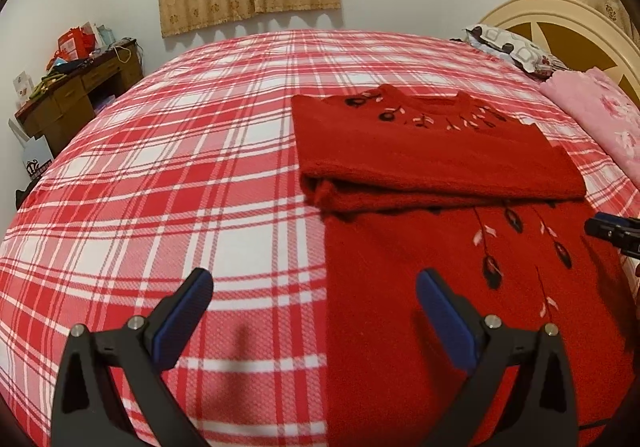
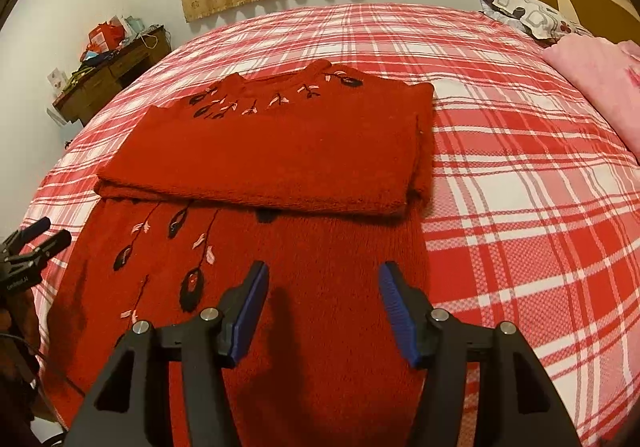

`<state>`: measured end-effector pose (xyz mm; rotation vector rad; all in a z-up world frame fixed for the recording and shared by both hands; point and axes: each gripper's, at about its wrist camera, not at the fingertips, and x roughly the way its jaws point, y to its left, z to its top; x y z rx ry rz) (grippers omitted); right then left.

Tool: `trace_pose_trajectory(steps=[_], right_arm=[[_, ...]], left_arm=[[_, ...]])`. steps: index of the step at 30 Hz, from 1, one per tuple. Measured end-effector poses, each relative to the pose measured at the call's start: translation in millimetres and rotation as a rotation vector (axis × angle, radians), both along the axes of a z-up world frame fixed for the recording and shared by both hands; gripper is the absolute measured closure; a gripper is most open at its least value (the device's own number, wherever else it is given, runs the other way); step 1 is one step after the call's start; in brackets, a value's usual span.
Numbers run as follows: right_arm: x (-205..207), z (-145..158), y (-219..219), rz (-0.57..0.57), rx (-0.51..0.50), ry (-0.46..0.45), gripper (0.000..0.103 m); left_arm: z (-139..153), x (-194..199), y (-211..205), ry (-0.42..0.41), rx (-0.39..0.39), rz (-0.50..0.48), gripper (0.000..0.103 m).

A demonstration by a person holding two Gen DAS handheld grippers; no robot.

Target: Fold small clothes

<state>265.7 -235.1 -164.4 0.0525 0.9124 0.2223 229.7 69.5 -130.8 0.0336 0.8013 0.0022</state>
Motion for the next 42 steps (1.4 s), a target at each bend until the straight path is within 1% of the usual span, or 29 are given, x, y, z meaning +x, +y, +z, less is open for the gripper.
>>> trace_pose_trajectory(steps=[9,18,33,35,40,42], right_arm=[[-30.1,6.4,10.0,0.037,0.000,0.002,0.043],[-61.8,9.1,17.1,0.062,0.000,0.003,0.042],[-107.9,-4.8,13.7,0.069,-0.019,0.059,0.042],[-112.9,-6.7,13.2,0.068,-0.017,0.060,0.041],[-127.2,-10.6,9.6,0.058,-0.016,0.051,0.040],[-132.7,-10.3,8.5,0.055,-0.016,0.050,0.040]], left_arm=[[2.5,-26.0,-5.5,-0.006,-0.003,-0.022,0.000],[-1.4,-43.7,-7.2,0.010,-0.008,-0.040,0.000],[-13.0,-80.0,-5.6,0.057,-0.010,-0.065,0.000],[-14.1,-84.9,-4.9,0.066,-0.021,-0.072,0.000],[-16.0,-99.5,-6.7,0.076,-0.009,-0.089,0.000],[-18.5,-106.1,-4.4,0.093,-0.029,-0.098,0.000]])
